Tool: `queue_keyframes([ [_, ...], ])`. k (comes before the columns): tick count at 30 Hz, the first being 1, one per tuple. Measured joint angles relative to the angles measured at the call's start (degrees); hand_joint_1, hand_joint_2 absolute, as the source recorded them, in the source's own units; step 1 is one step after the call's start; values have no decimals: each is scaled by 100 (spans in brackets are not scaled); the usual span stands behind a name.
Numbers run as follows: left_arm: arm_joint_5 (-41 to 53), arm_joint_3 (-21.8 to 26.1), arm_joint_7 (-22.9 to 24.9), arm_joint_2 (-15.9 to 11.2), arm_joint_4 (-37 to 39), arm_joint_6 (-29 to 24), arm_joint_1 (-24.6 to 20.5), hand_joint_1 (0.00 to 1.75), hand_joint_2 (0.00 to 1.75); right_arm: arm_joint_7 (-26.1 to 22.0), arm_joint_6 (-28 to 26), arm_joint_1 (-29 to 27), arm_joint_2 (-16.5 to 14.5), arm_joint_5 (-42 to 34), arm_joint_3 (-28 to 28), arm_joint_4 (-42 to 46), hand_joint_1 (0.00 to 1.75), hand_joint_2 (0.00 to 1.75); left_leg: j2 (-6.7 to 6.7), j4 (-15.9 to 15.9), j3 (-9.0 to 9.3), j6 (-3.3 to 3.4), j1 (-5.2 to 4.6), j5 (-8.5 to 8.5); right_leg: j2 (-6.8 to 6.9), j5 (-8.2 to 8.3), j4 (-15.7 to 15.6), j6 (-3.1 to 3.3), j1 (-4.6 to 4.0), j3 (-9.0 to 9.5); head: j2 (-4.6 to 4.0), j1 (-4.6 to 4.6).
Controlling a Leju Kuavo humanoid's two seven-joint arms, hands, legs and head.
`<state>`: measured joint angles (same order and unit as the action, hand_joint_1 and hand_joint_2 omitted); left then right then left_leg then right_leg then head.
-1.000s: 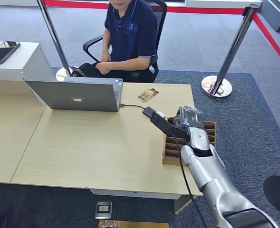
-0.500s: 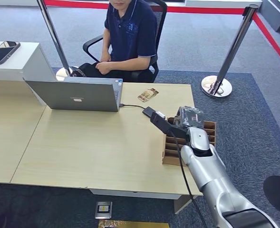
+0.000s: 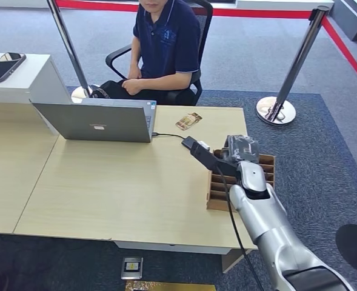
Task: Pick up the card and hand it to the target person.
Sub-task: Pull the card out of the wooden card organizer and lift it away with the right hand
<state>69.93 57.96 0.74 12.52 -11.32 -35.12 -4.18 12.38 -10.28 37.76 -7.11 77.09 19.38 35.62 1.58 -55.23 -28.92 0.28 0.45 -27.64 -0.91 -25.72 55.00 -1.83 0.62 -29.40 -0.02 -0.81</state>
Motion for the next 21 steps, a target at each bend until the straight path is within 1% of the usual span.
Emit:
queue_keyframes([
  [5,2,0,-4,0,1,0,1,0,0,-8,-8,-19,-5,0,-4,30,137,175,0,0,-1,0,0,0,0,1,0,1,0,0,0,-1],
  [12,7,0,-16,-1,2,-1,1,0,0,-38,1,-53,-4,5,-9,63,137,175,0,0,-2,0,0,1,0,2,0,2,-1,-2,0,-1],
  [21,-13,0,-18,-1,2,-28,3,0,0,-148,97,-156,-16,84,-12,454,137,175,0,0,-11,-1,0,1,0,2,0,2,-2,-10,-1,-1],
])
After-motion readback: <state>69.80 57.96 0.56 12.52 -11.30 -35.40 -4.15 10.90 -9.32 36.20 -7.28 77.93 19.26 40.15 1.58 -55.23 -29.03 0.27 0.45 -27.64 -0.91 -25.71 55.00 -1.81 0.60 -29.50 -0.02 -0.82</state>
